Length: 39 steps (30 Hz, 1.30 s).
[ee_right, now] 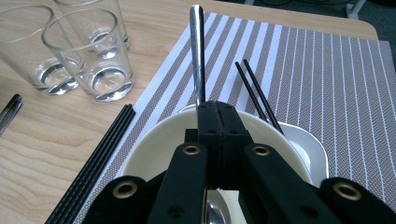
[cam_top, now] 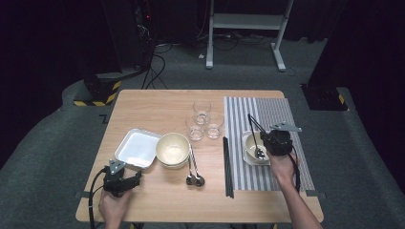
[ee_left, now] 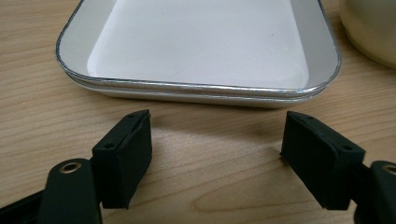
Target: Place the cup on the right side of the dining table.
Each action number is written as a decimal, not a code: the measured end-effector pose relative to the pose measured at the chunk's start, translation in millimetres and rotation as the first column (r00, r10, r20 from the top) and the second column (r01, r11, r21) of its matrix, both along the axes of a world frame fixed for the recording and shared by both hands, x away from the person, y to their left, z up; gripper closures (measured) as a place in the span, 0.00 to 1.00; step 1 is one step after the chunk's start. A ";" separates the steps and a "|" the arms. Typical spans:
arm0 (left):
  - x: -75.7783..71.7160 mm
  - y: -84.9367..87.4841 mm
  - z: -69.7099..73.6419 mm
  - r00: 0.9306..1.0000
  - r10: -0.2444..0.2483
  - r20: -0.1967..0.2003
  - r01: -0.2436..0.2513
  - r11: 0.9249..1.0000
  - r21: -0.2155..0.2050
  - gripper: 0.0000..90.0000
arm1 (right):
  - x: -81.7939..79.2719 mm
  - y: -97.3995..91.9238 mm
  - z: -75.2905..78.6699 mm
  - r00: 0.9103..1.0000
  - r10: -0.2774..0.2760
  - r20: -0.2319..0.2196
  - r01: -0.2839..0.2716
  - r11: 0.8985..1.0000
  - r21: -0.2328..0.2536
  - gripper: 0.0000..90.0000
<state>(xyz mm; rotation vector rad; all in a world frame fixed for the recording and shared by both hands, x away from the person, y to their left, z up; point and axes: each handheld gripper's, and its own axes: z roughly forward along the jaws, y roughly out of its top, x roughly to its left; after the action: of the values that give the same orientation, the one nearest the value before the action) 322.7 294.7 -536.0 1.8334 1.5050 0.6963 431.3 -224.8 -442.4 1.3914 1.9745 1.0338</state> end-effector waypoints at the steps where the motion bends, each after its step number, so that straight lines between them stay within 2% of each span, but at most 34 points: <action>1: 0.0 0.0 0.0 1.000 0.000 0.000 0.000 1.000 0.000 0.27 | 2.2 0.9 0.3 1.000 -0.002 -0.003 0.002 1.000 0.001 1.00; 12: -0.2 0.5 0.0 1.000 0.002 -0.001 -0.002 1.000 -0.007 0.27 | 19.0 9.1 4.4 1.000 -0.028 0.000 0.028 1.000 -0.007 1.00; 17: -0.2 0.6 0.0 1.000 0.001 0.000 -0.001 1.000 -0.008 0.27 | 29.1 10.2 8.0 0.999 -0.042 -0.025 0.042 0.999 -0.012 1.00; 20: -0.1 0.2 0.0 1.000 0.002 0.000 -0.002 1.000 -0.006 0.27 | 33.1 11.3 7.1 0.998 -0.054 -0.016 0.054 0.998 -0.020 1.00; 27: -0.3 0.1 -0.1 1.000 -0.001 0.001 0.001 1.000 -0.002 0.27 | 45.2 14.5 7.2 0.996 -0.070 -0.046 0.069 0.997 -0.029 1.00; 29: -0.4 0.3 0.1 1.000 -0.003 -0.001 0.003 1.000 0.003 0.27 | 47.7 16.0 8.0 0.997 -0.072 -0.039 0.071 0.997 -0.032 1.00; 39: -0.5 0.1 0.1 1.000 -0.003 -0.001 0.003 1.000 0.004 0.27 | 61.0 18.7 10.3 0.994 -0.095 -0.058 0.094 0.995 -0.028 1.00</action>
<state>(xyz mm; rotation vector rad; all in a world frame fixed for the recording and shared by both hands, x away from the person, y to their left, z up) 322.2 294.8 -535.9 1.8386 1.5020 0.6973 492.3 -206.1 -432.1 1.5029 1.9363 0.9326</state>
